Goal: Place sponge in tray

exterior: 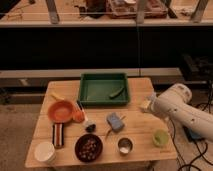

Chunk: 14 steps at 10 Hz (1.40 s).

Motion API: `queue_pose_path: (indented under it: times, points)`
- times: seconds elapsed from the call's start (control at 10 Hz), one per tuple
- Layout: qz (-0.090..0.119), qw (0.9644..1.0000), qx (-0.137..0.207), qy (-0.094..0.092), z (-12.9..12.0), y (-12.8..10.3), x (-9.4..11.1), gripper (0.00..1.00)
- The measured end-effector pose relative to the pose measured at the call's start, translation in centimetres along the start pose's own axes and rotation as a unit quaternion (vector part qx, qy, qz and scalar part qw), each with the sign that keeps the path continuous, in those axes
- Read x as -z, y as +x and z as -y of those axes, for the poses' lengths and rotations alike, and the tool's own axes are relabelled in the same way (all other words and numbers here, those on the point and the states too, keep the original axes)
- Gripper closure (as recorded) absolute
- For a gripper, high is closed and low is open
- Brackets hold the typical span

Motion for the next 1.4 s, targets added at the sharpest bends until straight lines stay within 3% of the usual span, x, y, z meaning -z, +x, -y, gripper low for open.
queue_pose_path:
  times: [0.3, 0.5, 0.7, 0.9, 1.1, 1.2, 1.4]
  points:
    - [0.037, 0.9973, 0.056, 0.029, 1.3, -0.4, 0.6, 0.20]
    - [0.063, 0.9898, 0.119, 0.046, 4.7, -2.8, 1.0, 0.20]
    - [0.076, 0.9781, 0.190, 0.037, 8.2, -5.7, 1.3, 0.20]
    - [0.080, 0.9500, 0.301, -0.022, 11.4, -8.6, 0.6, 0.20]
    - [0.079, 0.9352, 0.341, -0.053, 12.2, -9.4, 0.4, 0.20]
    - [0.078, 0.9330, 0.347, -0.058, 12.3, -9.5, 0.3, 0.20]
    - [0.080, 0.9331, 0.346, -0.058, 12.1, -9.3, 0.3, 0.20]
